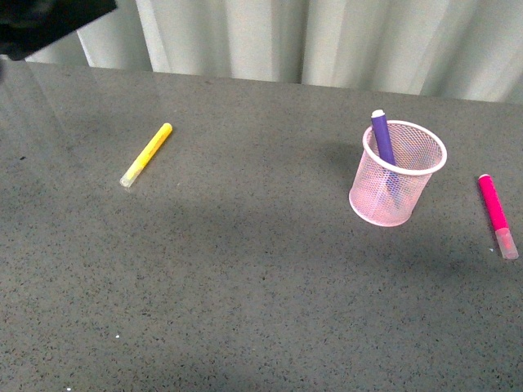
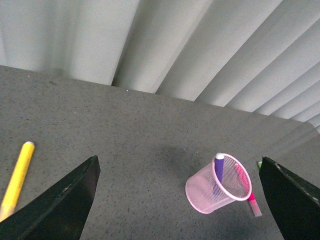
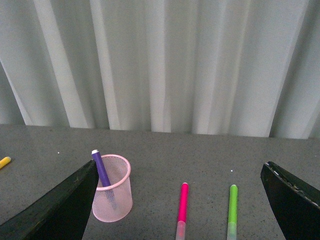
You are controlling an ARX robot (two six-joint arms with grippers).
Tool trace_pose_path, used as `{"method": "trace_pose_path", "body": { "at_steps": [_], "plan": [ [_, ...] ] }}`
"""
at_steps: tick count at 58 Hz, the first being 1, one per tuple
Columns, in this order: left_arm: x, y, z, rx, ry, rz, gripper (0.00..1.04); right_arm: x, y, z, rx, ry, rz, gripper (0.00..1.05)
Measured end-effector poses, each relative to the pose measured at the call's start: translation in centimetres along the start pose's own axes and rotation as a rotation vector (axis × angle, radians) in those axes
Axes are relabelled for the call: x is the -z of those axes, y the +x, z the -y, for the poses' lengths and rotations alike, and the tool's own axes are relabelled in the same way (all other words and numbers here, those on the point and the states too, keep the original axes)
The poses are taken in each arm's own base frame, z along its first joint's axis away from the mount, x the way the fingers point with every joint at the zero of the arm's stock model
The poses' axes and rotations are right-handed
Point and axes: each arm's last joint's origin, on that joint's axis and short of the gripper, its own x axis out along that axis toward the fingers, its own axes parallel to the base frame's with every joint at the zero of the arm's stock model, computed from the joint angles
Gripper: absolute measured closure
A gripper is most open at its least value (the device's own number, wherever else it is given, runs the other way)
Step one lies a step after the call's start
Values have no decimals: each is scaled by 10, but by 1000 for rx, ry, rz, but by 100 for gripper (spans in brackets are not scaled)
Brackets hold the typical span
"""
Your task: Insert purple and pink pens into pink cup
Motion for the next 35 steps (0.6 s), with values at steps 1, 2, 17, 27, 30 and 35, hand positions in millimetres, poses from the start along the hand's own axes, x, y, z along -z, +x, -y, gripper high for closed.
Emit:
{"method": "trace_pose_path", "body": {
  "at_steps": [1,2,17,27,30,35],
  "plan": [
    [-1,-7,-2,0,4,5,7,0,0,0,0,0,0,7],
    [-2,-15,-4,-1,8,8,7,0,0,0,0,0,0,7],
    [1,-116,-50,-155,-22,56,7,0,0,0,0,0,0,7],
    [16,-136,-60,-398,156,220,21,0,0,0,0,0,0,7],
    [27,-142,-54,-470,266,292,36,0,0,0,0,0,0,7],
    [35,-148,-44,-477,317,306,54,0,0,0,-1,0,0,7]
  ]
}}
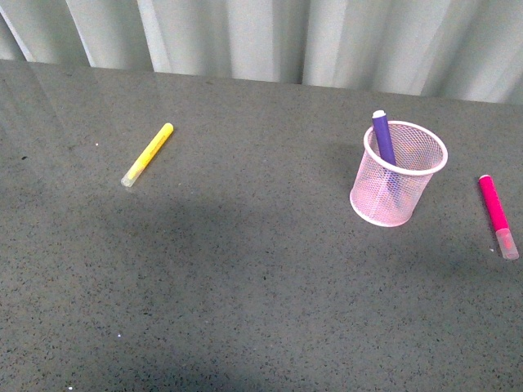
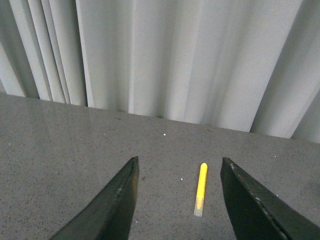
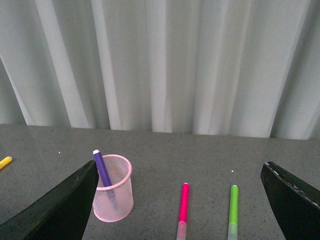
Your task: Insert purple and pink pens into pink cup
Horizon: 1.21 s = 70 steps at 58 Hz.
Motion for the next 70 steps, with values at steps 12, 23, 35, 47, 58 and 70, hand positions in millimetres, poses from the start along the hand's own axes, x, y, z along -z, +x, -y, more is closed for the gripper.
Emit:
{"method": "trace_pose_path", "body": {
  "at_steps": [12,23,35,47,58,70],
  "plan": [
    [8,-21,11,3,25,-3,100,0,0,0,0,0,0,7],
    [20,-32,23,4,33,-11,101,0,0,0,1,0,0,7],
    [14,-43,24,7,33,11,101,0,0,0,1,0,0,7],
    [12,-50,24,7,33,19,101,0,0,0,0,0,0,7],
    [11,-56,24,7,33,21,101,0,0,0,0,0,0,7],
    [11,-61,24,7,33,23,101,0,0,0,1,0,0,7]
  ]
}}
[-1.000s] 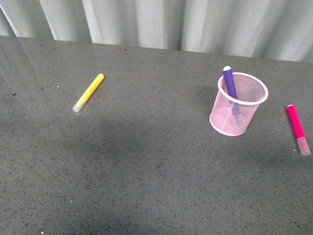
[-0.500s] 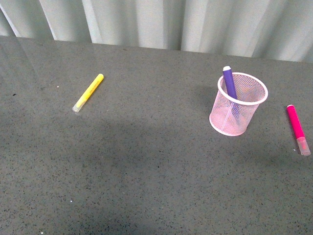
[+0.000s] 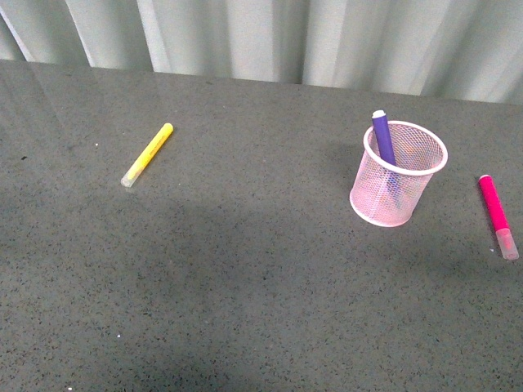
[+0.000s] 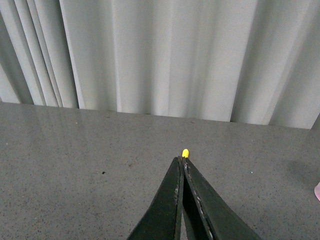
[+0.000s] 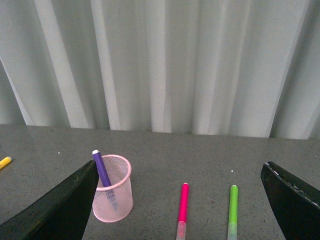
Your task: Insert purple and pink pens into pink cup
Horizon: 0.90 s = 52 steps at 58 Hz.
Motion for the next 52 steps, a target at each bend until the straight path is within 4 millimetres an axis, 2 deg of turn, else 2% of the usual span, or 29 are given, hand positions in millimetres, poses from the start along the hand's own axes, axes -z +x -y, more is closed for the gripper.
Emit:
{"method": "trace_pose_path", "body": {
  "at_steps": [22,32,43,45,52],
  "plan": [
    [0,-6,0,0,0,0,101,0,0,0,0,0,0,7],
    [3,-17,0,0,1,-7,101,0,0,0,0,0,0,7],
    [3,-17,0,0,1,-6,101,0,0,0,0,0,0,7],
    [3,-17,0,0,0,-7,99,0,0,0,0,0,0,7],
    [3,-17,0,0,1,-7,77,0,0,0,0,0,0,7]
  ]
}}
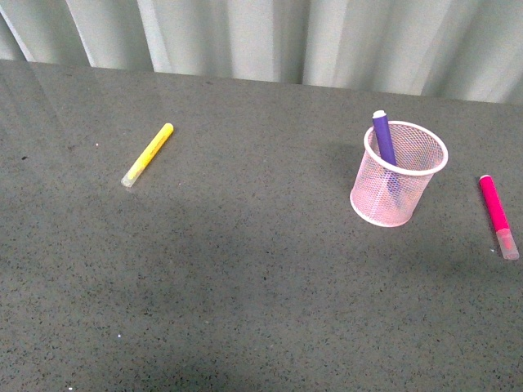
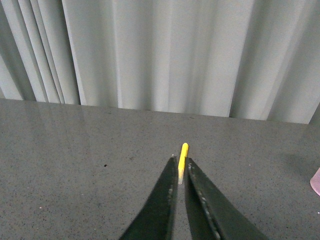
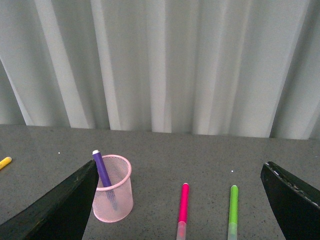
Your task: Insert purple and pink pens into pink cup
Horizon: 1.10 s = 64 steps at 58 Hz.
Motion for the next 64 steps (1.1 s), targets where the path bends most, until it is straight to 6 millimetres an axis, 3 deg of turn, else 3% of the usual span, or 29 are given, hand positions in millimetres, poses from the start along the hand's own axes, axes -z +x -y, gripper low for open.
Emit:
{"method": "trace_pose_path", "body": {
  "at_steps": [3,14,18,24,32,39,44,50,55,64],
  "plan": [
    [0,0,0,0,0,0,68,0,0,0,0,0,0,7],
    [0,0,0,0,0,-1,18,0,0,0,0,0,0,7],
    [0,0,0,0,2,-1,5,0,0,0,8,2,-2,7],
    [0,0,0,1,2,-1,7,-1,9,3,72,72,-30,7],
    [0,0,0,0,2,-1,7,-26,31,15,54,116,4,7],
    [0,0,0,1,2,-1,7,-51,71,34,85,148,-50,7],
    [0,0,0,1,2,-1,7,-57,104,52,151,174,-131,7],
    [0,0,0,1,2,-1,7,-49,167,86,278,224,-310,7],
    [0,0,0,1,2,-1,7,-36,203,100,314,253,-441,7],
    [0,0,0,1,2,-1,7,-5,248,105,341,269,-634,7]
  ]
}}
